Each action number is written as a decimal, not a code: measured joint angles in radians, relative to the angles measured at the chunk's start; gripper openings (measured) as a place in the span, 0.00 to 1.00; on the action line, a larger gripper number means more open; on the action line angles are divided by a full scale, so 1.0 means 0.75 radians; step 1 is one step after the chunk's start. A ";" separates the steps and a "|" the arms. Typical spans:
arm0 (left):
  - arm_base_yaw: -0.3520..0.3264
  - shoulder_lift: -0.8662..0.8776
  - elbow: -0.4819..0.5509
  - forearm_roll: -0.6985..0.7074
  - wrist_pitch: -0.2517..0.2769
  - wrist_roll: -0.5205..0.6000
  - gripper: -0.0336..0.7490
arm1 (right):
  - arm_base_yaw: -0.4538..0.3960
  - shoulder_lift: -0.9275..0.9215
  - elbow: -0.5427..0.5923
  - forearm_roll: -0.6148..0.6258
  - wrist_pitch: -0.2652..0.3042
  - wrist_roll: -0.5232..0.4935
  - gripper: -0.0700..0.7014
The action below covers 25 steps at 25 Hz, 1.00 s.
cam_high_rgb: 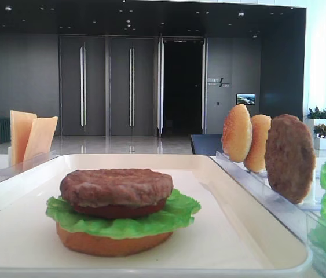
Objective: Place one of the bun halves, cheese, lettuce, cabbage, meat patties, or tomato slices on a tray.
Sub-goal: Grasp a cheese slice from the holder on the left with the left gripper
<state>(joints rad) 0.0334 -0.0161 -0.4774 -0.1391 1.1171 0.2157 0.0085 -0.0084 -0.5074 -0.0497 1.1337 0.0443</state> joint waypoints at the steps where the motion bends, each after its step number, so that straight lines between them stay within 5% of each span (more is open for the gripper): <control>1: 0.000 0.000 0.000 0.000 0.000 0.000 0.56 | 0.000 0.000 0.000 0.000 0.000 0.000 0.71; 16: 0.000 0.001 -0.002 -0.004 0.001 -0.021 0.63 | 0.000 0.000 0.000 0.000 0.000 0.000 0.71; 25: 0.000 0.260 -0.260 0.041 0.095 -0.098 0.68 | 0.000 0.000 0.000 0.000 0.000 0.000 0.71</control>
<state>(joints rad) 0.0334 0.1791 -0.6724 -0.1081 1.1885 0.1419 0.0085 -0.0084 -0.5074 -0.0497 1.1337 0.0443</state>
